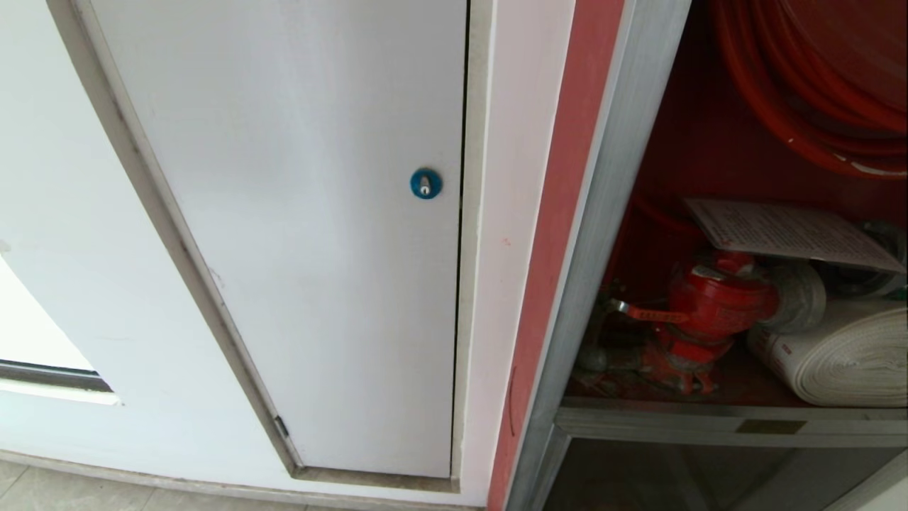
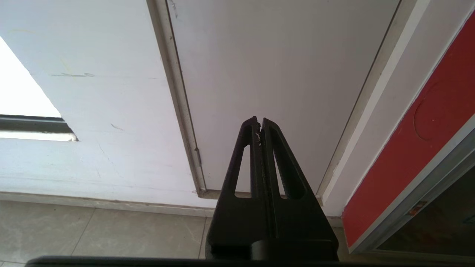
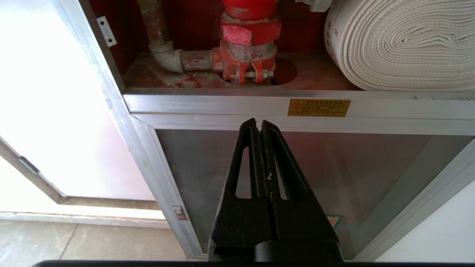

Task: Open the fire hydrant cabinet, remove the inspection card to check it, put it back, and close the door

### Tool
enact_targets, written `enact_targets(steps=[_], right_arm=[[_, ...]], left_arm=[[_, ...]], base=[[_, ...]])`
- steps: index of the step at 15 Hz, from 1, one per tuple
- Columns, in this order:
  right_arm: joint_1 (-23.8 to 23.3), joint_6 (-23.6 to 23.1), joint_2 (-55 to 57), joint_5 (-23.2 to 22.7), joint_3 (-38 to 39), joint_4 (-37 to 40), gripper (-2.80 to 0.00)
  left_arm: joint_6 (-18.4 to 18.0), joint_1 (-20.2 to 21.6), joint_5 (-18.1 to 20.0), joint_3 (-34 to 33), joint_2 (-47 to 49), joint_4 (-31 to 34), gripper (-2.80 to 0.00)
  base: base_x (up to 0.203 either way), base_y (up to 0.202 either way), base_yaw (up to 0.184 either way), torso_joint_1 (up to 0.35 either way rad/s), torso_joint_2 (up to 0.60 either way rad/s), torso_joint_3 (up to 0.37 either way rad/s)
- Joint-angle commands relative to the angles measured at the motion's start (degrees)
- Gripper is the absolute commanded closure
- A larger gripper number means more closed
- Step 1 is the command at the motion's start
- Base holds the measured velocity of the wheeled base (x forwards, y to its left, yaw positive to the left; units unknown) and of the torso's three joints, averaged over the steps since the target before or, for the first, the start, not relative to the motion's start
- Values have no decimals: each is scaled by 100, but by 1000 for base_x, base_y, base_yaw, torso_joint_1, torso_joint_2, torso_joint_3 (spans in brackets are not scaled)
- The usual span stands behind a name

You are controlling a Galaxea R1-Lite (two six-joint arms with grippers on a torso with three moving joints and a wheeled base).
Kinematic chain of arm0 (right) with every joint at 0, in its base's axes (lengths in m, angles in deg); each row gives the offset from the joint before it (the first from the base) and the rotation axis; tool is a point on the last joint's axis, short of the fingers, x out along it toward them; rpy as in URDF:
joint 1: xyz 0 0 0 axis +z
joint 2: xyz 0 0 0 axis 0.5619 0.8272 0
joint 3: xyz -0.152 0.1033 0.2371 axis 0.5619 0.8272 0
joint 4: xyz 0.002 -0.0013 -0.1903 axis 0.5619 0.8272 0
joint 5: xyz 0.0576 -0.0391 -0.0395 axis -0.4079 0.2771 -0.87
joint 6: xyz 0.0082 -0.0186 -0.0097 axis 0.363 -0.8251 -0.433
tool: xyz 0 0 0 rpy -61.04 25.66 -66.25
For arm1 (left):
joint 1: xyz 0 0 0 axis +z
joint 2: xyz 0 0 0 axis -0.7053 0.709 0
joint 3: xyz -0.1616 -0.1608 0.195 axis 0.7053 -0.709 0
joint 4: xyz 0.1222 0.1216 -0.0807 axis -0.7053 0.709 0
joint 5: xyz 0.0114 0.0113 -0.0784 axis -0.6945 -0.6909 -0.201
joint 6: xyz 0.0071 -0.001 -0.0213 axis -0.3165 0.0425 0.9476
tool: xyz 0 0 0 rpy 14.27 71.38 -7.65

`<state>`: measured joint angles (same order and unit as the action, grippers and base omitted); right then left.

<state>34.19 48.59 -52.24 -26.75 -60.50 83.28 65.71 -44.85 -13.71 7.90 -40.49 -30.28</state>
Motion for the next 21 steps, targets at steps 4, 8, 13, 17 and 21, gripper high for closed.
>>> enact_targets(steps=[4,8,13,17,21], right_arm=[[0,9,2,0,-1,-1,0],[0,18,2,0,-1,-1,0],[0,27,2,0,-1,-1,0],[0,45,2,0,-1,-1,0],[0,12,2,0,-1,8,0]], left_arm=[[7,0,0,0,2,-2,0],[1,0,0,0,2,-2,0],[0,0,0,-8,2,-2,0],[0,0,0,0,2,-2,0],[0,0,0,0,2,-2,0]], base=[[0,0,0,0,0,0],[0,0,0,0,0,0],[0,0,0,0,0,0],[0,0,0,0,0,0],[0,0,0,0,0,0]])
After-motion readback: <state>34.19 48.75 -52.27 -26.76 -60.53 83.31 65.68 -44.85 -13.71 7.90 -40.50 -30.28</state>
